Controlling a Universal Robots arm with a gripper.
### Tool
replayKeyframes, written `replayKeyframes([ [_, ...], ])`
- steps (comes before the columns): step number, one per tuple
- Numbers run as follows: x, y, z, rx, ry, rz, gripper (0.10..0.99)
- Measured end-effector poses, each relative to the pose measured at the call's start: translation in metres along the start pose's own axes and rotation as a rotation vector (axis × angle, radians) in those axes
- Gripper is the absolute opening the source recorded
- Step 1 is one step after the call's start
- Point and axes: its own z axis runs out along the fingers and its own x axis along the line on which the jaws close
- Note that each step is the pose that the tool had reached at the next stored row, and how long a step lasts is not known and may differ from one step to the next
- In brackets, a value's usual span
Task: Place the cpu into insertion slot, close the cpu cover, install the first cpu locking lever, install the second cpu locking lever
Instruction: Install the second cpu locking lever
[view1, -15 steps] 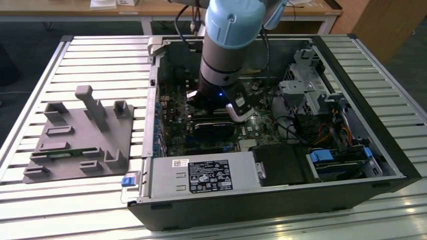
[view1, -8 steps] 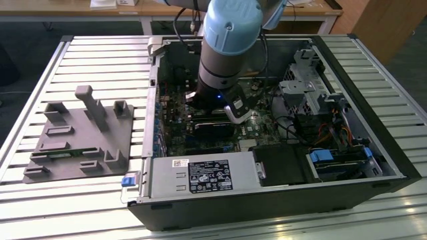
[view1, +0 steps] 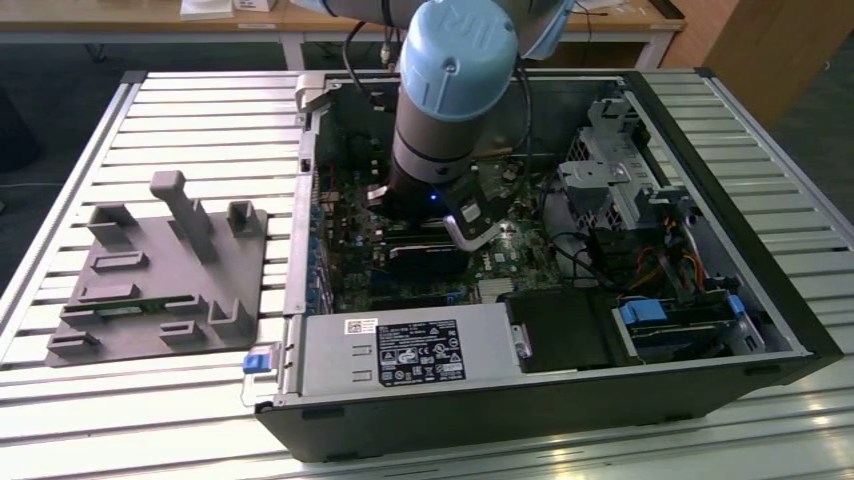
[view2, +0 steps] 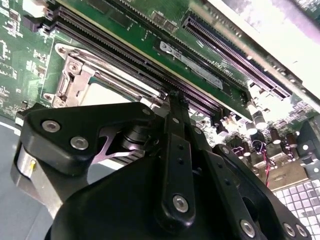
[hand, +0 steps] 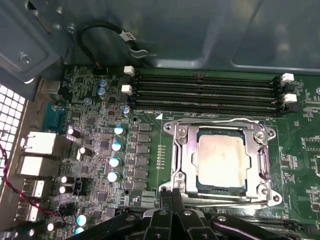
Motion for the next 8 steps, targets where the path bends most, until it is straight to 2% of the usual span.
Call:
replayKeyframes([
  [4, 0.0016, -0.0007, 0.0026, -0.014, -0.0014, -0.001, 0.106],
  [8, 0.0046, -0.0009, 0.0042, -0.024, -0.0023, -0.002, 0.106],
])
